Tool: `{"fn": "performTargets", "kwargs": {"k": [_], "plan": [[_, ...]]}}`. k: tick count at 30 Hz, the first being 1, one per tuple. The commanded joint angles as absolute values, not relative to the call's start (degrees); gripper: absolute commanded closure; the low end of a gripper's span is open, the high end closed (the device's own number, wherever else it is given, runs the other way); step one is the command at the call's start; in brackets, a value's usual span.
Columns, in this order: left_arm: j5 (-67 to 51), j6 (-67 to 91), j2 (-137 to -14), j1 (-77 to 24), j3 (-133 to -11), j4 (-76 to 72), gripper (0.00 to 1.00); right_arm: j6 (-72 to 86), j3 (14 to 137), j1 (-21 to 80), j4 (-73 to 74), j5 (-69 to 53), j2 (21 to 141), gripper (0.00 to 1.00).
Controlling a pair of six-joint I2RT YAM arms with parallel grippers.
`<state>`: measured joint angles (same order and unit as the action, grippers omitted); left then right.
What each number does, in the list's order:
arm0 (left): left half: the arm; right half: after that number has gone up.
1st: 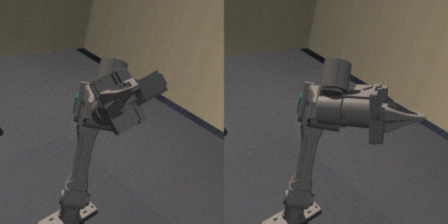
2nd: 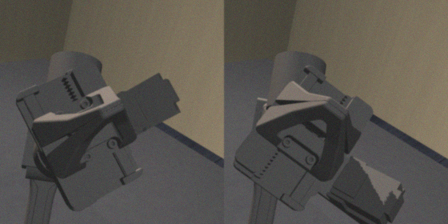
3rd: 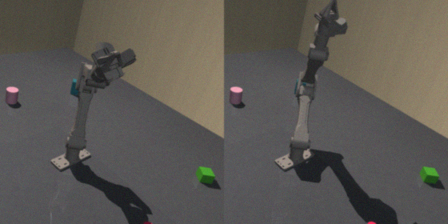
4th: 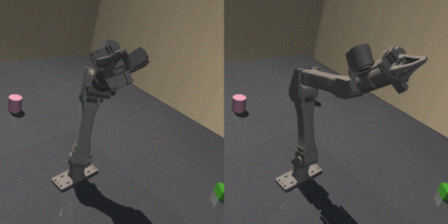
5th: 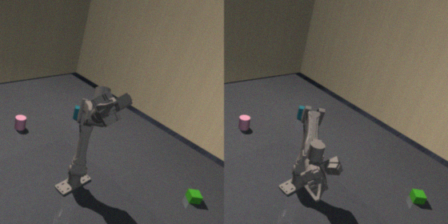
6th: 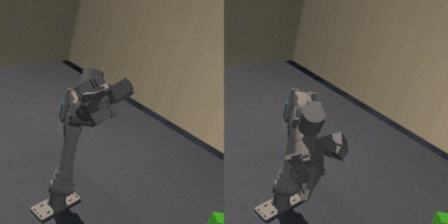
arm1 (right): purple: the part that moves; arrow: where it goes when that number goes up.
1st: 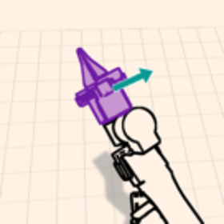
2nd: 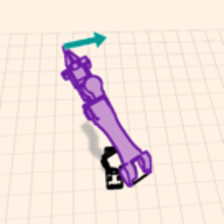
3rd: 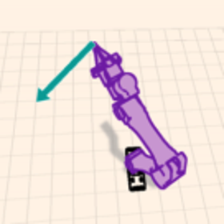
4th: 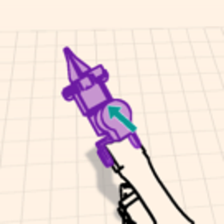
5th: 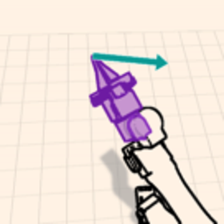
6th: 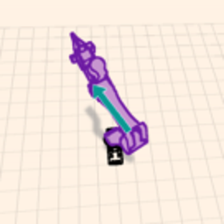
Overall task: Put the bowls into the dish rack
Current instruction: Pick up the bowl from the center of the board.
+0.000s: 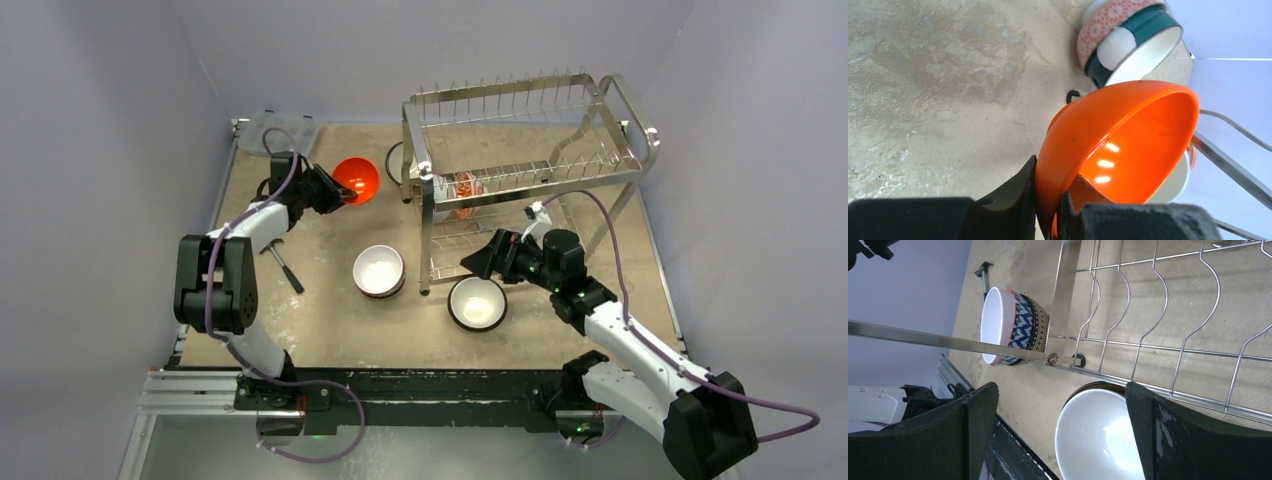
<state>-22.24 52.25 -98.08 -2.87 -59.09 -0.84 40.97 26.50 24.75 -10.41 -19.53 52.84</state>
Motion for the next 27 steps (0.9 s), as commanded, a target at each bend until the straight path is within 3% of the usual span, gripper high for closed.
{"fn": "performTargets", "kwargs": {"k": [1, 12, 20, 27], "plan": [[-22.2, 48.2, -91.2, -2.4, -58.7, -0.3, 1.00, 40.8, 29.4, 24.9, -11.0, -21.7, 52.6, 0.01], [-23.1, 42.1, -76.2, -3.7, -51.5, 9.7, 1.00, 43.2, 27.7, 25.0, -17.9, -28.8, 53.6, 0.01], [-19.4, 38.4, -66.9, -15.1, -47.2, 16.4, 1.00, 46.8, 25.2, 25.2, -25.1, -35.8, 52.9, 0.01], [-26.9, 40.3, -59.7, -20.6, -40.3, 12.8, 1.00, 51.7, 21.2, 26.0, -32.4, -40.9, 50.5, 0.01]]}}
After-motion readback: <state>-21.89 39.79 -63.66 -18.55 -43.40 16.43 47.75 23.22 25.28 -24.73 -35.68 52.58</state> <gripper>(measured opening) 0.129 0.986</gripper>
